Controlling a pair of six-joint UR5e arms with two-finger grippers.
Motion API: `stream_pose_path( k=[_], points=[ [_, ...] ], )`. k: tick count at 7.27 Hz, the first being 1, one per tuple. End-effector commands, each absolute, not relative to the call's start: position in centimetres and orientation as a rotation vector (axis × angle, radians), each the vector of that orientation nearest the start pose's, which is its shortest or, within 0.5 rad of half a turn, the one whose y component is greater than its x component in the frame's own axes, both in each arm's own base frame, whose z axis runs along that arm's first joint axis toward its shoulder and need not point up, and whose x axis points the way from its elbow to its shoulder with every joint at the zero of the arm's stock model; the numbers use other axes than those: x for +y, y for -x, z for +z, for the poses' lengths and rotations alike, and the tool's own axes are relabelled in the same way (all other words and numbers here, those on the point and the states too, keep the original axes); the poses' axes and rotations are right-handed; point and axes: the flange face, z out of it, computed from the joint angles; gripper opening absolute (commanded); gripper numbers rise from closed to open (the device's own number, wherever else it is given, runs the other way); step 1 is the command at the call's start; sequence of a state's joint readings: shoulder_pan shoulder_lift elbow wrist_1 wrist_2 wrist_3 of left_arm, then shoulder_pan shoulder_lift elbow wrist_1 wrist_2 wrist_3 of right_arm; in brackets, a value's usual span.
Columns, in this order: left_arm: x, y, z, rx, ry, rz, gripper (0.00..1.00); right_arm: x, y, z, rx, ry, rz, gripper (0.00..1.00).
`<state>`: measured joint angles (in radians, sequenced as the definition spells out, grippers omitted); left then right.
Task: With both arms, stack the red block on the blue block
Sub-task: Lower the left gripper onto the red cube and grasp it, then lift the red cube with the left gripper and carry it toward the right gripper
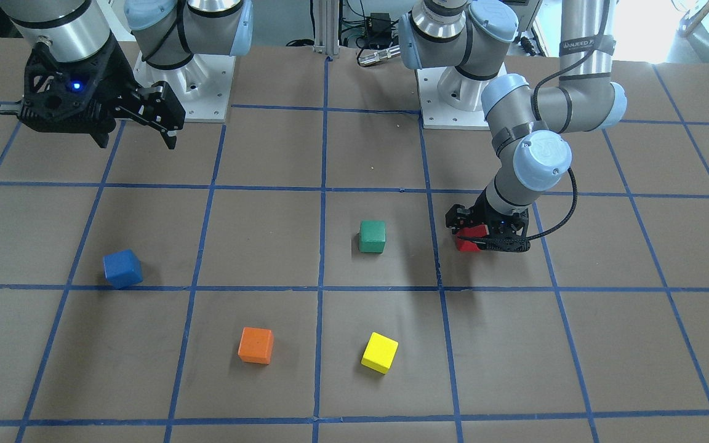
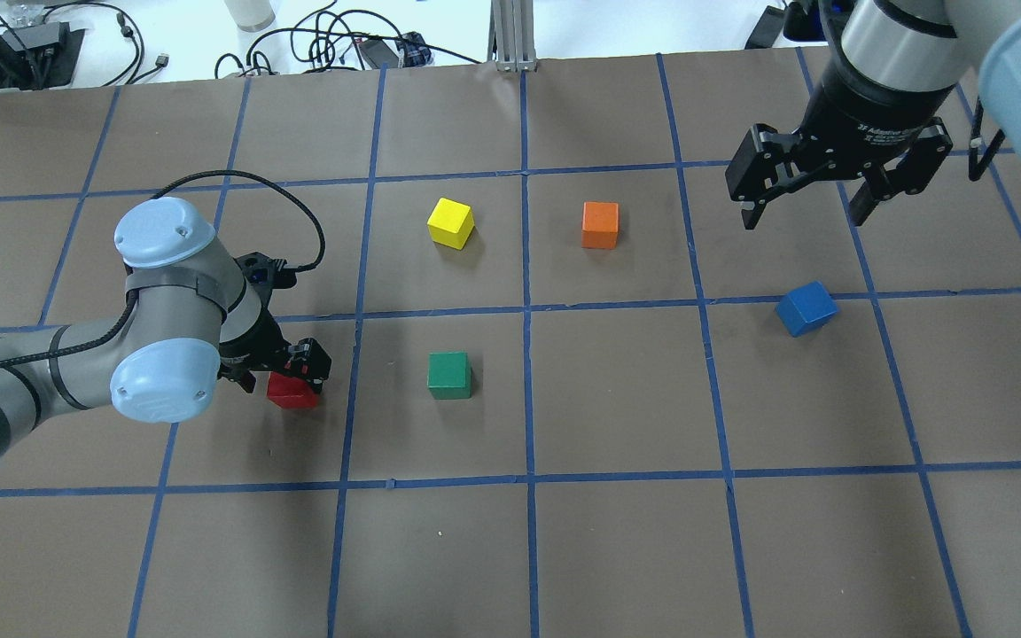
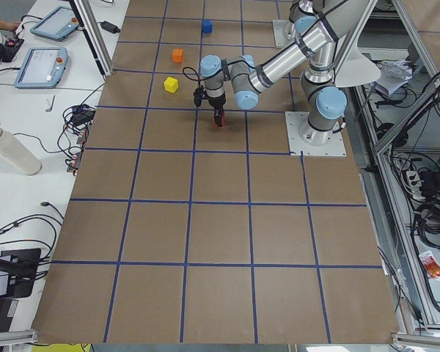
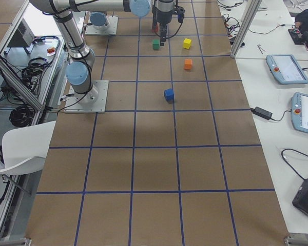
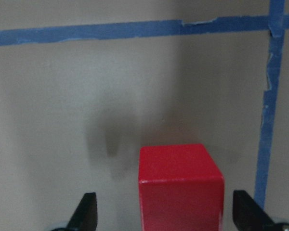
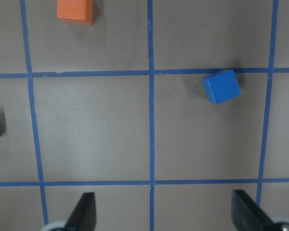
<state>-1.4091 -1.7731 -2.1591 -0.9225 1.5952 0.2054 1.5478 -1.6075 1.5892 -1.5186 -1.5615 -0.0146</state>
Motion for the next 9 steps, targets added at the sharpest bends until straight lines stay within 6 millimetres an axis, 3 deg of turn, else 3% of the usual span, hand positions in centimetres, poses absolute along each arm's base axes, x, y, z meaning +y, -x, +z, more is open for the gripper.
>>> stream_pose_path(
  k=[1,3,4,6,7,8,9],
  points=[
    [-46.5,5.7,19.4,3.136,-0.079,0.198,0.11,-47.6,-12.3,49.1,3.131,-0.012,0.055,1.00],
    [-49.2,7.7,23.3,3.221,-0.103,0.052,0.07,-47.6,-12.3,49.0,3.133,-0.010,0.057,1.00],
    [-50.1,9.9,25.4,3.216,-0.182,0.042,0.07,-47.6,-12.3,49.0,3.133,-0.010,0.057,1.00],
    [-52.2,17.6,29.8,3.221,-0.095,0.003,0.07,-47.6,-12.3,49.0,3.134,-0.010,0.057,1.00],
    [-51.9,23.5,31.2,3.224,-0.113,-0.033,0.07,-47.6,-12.3,48.9,3.133,-0.010,0.060,1.00],
    [-51.3,27.8,30.9,3.227,-0.121,-0.035,0.07,-47.6,-12.3,49.0,3.131,-0.012,0.057,1.00],
    [-50.3,31.0,29.0,3.215,-0.129,0.013,0.08,-47.6,-12.3,49.0,3.131,-0.010,0.057,1.00]
  ],
)
